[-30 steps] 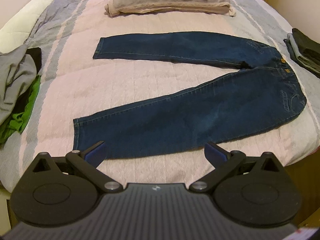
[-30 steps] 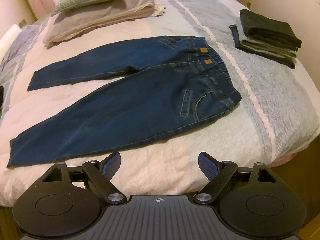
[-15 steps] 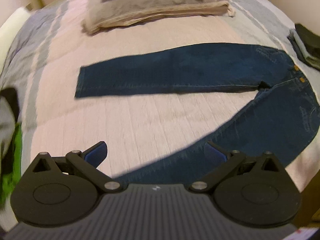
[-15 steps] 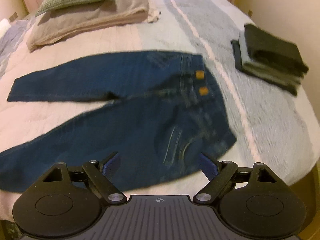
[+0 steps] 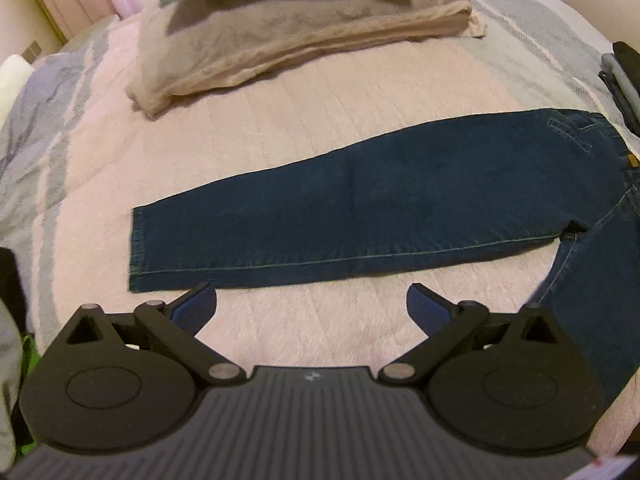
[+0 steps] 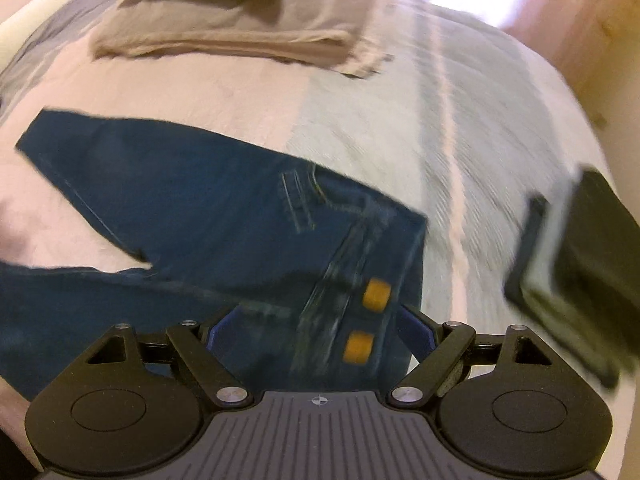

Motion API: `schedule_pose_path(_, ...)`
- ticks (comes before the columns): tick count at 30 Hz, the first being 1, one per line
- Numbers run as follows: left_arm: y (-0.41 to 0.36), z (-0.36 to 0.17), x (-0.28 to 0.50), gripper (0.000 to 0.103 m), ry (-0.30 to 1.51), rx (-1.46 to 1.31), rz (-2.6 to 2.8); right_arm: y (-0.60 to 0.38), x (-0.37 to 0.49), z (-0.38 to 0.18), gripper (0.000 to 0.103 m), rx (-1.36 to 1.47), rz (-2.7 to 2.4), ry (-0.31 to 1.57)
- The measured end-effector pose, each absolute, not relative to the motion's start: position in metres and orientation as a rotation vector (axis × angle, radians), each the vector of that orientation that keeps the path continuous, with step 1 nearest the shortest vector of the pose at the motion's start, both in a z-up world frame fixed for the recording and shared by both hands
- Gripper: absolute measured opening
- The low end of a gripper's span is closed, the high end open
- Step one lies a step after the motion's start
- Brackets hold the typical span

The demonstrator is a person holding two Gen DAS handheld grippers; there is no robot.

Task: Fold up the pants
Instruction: 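Grasp the jeans leg with the left gripper while the right gripper grasps the waist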

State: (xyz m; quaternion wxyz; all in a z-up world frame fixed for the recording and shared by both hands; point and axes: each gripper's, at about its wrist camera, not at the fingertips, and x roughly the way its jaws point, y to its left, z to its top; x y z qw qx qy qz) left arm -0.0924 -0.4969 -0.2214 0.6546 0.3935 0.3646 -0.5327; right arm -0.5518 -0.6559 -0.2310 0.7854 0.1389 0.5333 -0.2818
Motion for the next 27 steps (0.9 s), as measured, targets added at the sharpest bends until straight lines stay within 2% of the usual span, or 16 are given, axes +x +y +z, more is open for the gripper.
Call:
schedule_pose_path(2, -0.512, -0.230, -0.089, 0.093, 0.819, 0.926, -1.218, -0.685, -0.546, -0.245, 0.069, 0.277, -0.547, 1.171)
schedule_pose_path(8, -0.551, -0.262, -0.050, 0.084, 0.744, 1.064, -1.284, -0.751, -0.511, -0.285, 0.053, 0.223, -0.407, 1.214)
schedule_pose_path(10, -0.564, -0.277, -0.026, 0.077, 0.712, 1.131, -1.310, -0.761, -0.498, -0.298, 0.051, 0.205, -0.366, 1.225)
schedule_pose_path(12, -0.576, -0.294, 0.002, 0.074, 0.706, 1.189, -1.329, -0.771, -0.485, -0.312, 0.049, 0.179, -0.341, 1.236)
schedule_pose_path(14, -0.588, -0.310, 0.030, 0.068, 0.676, 1.239, -1.350, -0.779, -0.473, -0.326, 0.045, 0.164, -0.339, 1.252)
schedule_pose_path(16, -0.601, -0.327, 0.057, 0.057, 0.663, 1.303, -1.367, -0.787, -0.463, -0.341, 0.042, 0.162, -0.350, 1.268)
schedule_pose_path(19, -0.618, -0.350, 0.089, 0.046, 0.640, 1.400, -1.404, -0.795, -0.450, -0.359, 0.040, 0.154, -0.352, 1.288)
schedule_pose_path(27, -0.643, -0.392, 0.126, 0.046, 0.656, 1.559, -1.591, -0.802, -0.427, -0.385, 0.039, 0.141, -0.344, 1.309)
